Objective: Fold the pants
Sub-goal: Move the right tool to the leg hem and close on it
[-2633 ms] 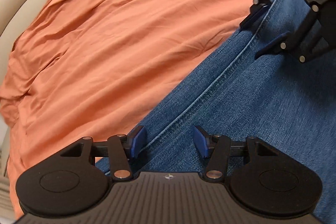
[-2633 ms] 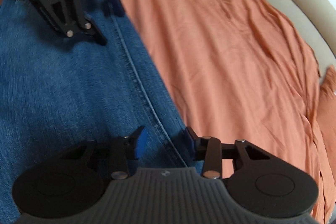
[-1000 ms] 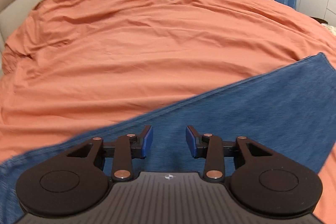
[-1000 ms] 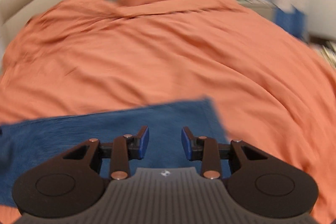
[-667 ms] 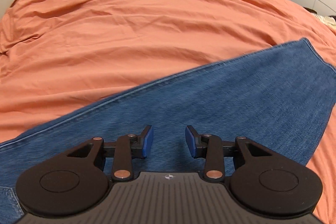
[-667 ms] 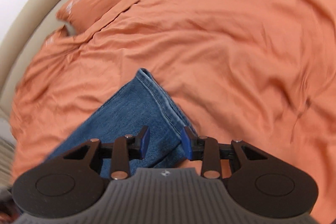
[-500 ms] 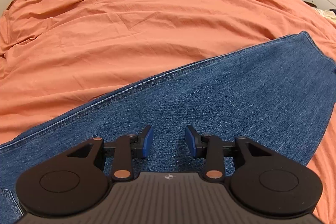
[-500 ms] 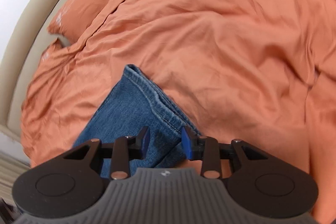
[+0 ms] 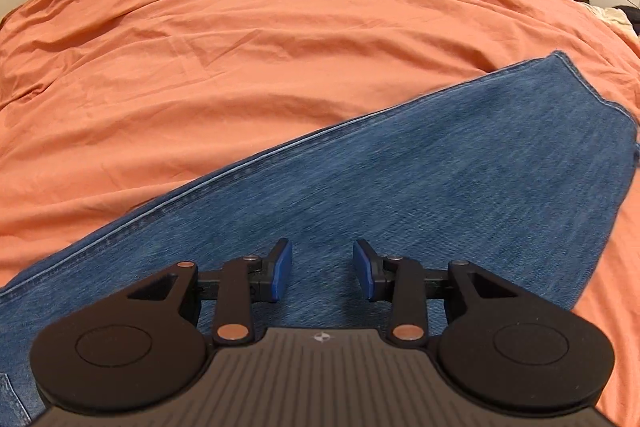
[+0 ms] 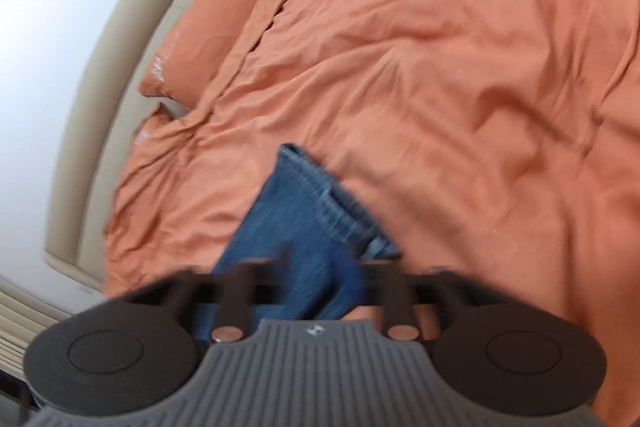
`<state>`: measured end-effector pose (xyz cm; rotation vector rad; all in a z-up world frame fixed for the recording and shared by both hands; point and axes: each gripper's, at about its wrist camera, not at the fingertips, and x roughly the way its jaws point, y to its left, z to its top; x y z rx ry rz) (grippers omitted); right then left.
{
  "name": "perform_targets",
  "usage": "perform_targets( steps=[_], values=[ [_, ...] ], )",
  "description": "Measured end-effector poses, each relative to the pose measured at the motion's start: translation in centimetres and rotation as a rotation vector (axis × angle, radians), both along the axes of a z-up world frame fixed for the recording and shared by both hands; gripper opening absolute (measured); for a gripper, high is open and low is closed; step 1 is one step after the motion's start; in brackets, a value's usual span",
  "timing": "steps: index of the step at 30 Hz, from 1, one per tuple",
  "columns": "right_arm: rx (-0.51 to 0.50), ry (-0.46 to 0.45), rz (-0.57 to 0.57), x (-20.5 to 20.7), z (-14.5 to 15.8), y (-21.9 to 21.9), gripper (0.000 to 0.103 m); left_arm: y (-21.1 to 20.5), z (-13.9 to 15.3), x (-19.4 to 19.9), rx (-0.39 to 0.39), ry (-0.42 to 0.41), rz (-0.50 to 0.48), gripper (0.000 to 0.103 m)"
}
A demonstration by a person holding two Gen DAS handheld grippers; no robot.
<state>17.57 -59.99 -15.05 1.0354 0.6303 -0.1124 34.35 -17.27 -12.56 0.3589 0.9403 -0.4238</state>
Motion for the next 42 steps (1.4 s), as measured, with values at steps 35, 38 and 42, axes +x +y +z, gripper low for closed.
perform_targets(
  steps=[35,38,42],
  values=[
    [0.185,0.005,-0.078,1.0,-6.6,0.9,0.018,-2.5,-2.3,2.1,-0.072,0.026,-0.013,0.036],
    [0.164,0.002,-0.109,1.7,-6.2,0.2,0.005,-2.9,-2.3,3.6,-0.062,0.005,-0.014,0.033],
    [0.005,-0.019,-0.044,2.2,-4.1,0.9,0.003,-3.5,-3.0,6.0,-0.050,-0.014,-0.014,0.028]
  ],
)
